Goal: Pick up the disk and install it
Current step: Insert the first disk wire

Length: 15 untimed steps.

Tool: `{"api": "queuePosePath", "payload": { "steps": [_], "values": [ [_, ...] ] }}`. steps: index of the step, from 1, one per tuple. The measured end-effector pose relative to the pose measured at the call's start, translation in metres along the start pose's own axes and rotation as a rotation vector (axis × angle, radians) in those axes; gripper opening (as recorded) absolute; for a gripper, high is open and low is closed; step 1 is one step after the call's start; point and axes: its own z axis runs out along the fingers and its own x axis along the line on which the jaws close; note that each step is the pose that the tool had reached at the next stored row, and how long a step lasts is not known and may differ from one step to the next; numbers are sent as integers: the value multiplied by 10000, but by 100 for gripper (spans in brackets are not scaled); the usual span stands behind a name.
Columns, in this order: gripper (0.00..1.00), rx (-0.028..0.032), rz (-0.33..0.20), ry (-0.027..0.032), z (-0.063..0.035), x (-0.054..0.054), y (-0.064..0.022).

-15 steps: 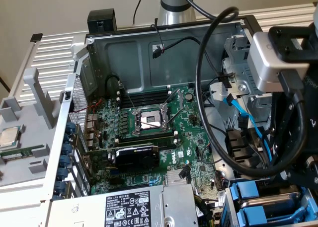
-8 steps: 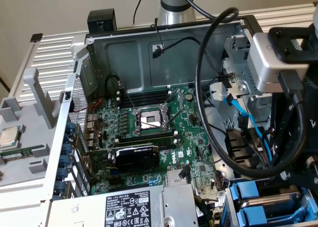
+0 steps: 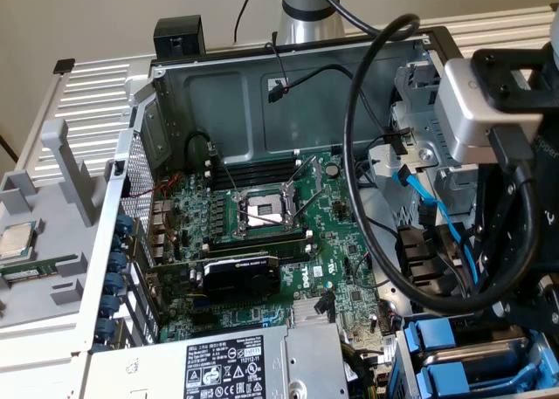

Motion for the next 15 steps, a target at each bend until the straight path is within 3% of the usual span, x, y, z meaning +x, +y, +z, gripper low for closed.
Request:
{"api": "queuePosePath", "payload": {
  "steps": [15],
  "values": [
    [17,0,0,1,5,0,-10]
  ]
}}
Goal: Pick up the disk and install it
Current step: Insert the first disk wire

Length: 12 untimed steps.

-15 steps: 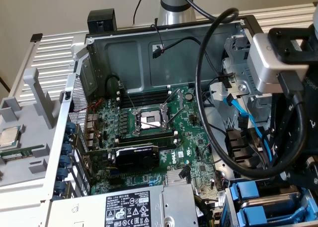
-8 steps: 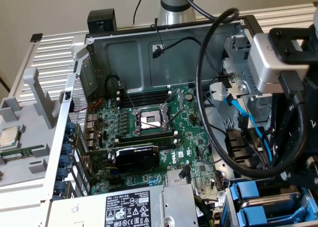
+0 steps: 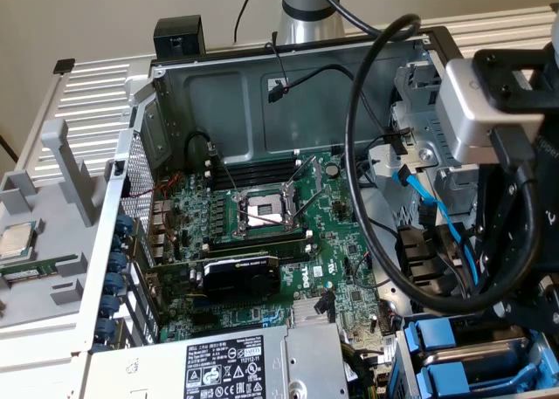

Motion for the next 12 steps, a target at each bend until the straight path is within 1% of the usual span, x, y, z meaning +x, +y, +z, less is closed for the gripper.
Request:
{"api": "queuePosePath", "payload": {
  "steps": [12],
  "values": [
    [17,0,0,-4,13,0,-5]
  ]
}}
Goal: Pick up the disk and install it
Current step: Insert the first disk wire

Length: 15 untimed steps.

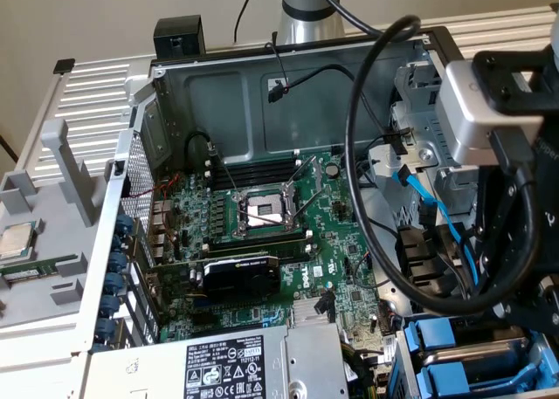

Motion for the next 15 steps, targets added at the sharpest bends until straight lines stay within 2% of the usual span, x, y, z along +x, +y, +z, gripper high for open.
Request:
{"api": "queuePosePath", "payload": {
  "steps": [15],
  "values": [
    [17,0,0,1,18,0,-4]
  ]
}}
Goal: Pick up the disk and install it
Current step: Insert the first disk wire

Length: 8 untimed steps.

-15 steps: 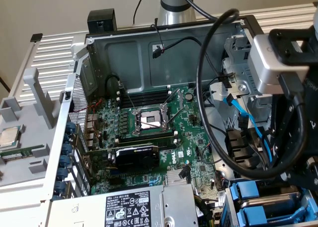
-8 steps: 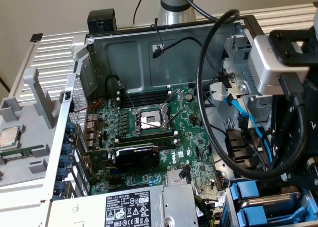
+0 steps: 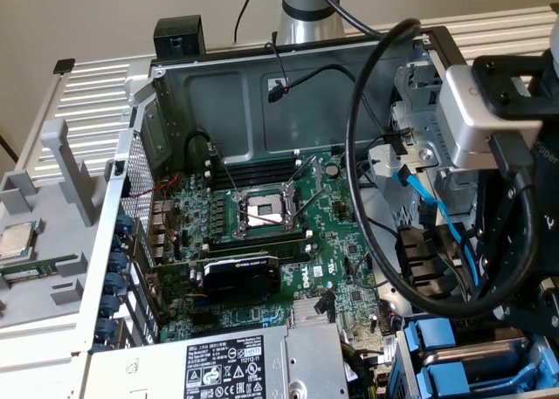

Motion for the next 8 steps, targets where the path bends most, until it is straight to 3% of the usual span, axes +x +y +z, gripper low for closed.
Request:
{"api": "queuePosePath", "payload": {
  "steps": [8],
  "values": [
    [17,0,0,0,0,0,0]
  ]
}}
